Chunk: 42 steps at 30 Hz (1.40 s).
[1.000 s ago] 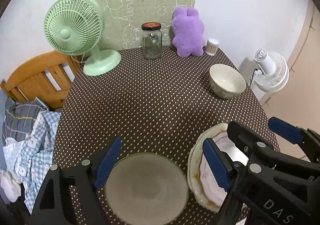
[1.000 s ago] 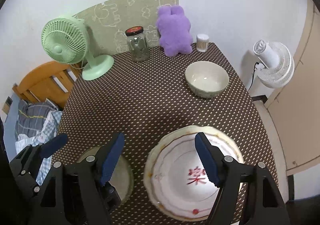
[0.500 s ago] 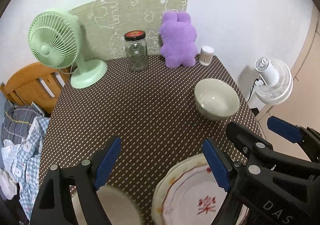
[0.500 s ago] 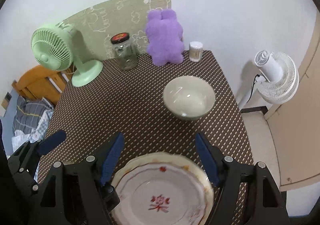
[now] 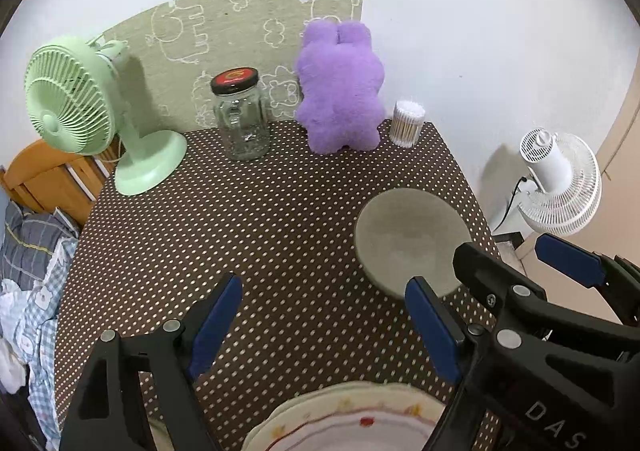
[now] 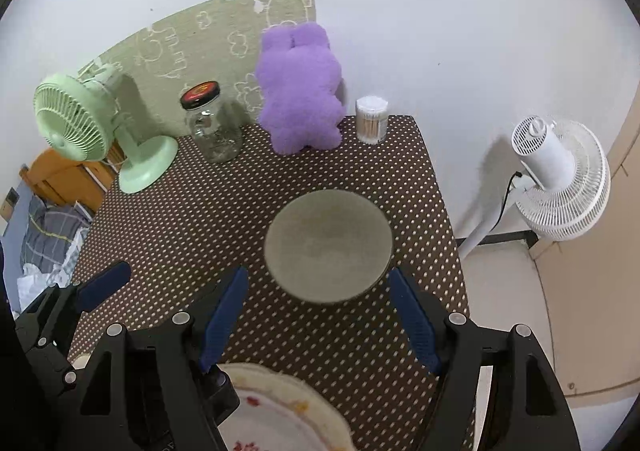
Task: Organize plates and bowls
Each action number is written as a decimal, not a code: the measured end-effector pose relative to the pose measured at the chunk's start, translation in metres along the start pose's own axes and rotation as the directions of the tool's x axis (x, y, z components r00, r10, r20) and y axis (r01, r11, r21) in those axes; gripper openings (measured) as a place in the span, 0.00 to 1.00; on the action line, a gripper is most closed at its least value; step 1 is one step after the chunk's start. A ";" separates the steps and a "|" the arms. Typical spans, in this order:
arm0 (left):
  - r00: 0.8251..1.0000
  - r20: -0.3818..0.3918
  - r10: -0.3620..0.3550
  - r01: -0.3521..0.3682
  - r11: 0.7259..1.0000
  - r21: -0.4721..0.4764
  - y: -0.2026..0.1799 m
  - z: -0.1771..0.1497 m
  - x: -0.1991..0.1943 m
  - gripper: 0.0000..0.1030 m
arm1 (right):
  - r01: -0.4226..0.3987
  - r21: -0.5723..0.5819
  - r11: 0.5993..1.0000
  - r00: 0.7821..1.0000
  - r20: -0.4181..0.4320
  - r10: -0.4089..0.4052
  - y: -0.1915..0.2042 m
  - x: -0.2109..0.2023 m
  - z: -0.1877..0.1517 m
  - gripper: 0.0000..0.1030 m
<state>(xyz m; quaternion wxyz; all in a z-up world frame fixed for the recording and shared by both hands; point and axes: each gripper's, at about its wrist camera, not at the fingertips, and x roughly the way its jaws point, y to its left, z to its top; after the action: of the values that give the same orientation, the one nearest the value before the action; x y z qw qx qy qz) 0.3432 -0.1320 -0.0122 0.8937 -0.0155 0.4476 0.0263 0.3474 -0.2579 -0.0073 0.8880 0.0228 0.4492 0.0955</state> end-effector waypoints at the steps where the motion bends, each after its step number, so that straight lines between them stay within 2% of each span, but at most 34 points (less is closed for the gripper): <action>1: 1.000 -0.002 0.007 -0.007 1.000 0.000 -0.002 0.002 0.003 0.83 | -0.001 0.000 1.000 1.000 0.000 0.001 -0.003 0.004 0.003 0.74; 6: 0.999 -0.009 0.045 -0.045 0.999 0.004 -0.010 0.013 0.023 0.82 | 0.009 0.004 1.000 1.000 -0.005 -0.009 -0.016 0.024 0.013 0.74; 10: 0.999 -0.025 0.040 -0.041 0.999 -0.011 -0.013 0.021 0.040 0.81 | 0.012 0.019 1.000 1.000 -0.011 -0.012 -0.025 0.042 0.021 0.74; 13: 0.999 -0.041 0.028 -0.029 0.999 -0.019 -0.015 0.025 0.054 0.75 | 0.020 0.028 0.999 1.000 -0.015 -0.019 -0.031 0.054 0.025 0.74; 24: 0.995 -0.103 0.008 -0.011 1.000 -0.023 -0.032 0.025 0.107 0.73 | 0.064 0.061 0.996 0.996 -0.072 -0.060 -0.047 0.107 0.029 0.74; 27: 0.994 -0.108 0.018 -0.019 1.000 -0.004 -0.035 0.026 0.114 0.66 | 0.064 0.065 0.996 0.994 -0.089 -0.059 -0.048 0.117 0.027 0.73; 29: 0.993 -0.114 0.022 -0.022 1.000 0.009 -0.037 0.026 0.119 0.59 | 0.067 0.070 0.995 0.993 -0.099 -0.060 -0.051 0.123 0.027 0.63; 35: 0.990 -0.141 0.018 -0.015 1.000 0.019 -0.042 0.023 0.127 0.42 | 0.061 0.089 0.994 0.990 -0.131 -0.049 -0.057 0.136 0.023 0.48; 42: 0.987 -0.160 -0.012 0.015 1.000 0.020 -0.047 0.027 0.133 0.36 | 0.048 0.107 0.993 0.987 -0.160 -0.031 -0.060 0.140 0.023 0.32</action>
<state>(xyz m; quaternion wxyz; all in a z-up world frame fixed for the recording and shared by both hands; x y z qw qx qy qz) 0.4473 -0.1728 -0.1026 0.8553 -0.0109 0.5178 0.0142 0.4558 -0.2891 -0.1126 0.8486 0.0554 0.5233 0.0543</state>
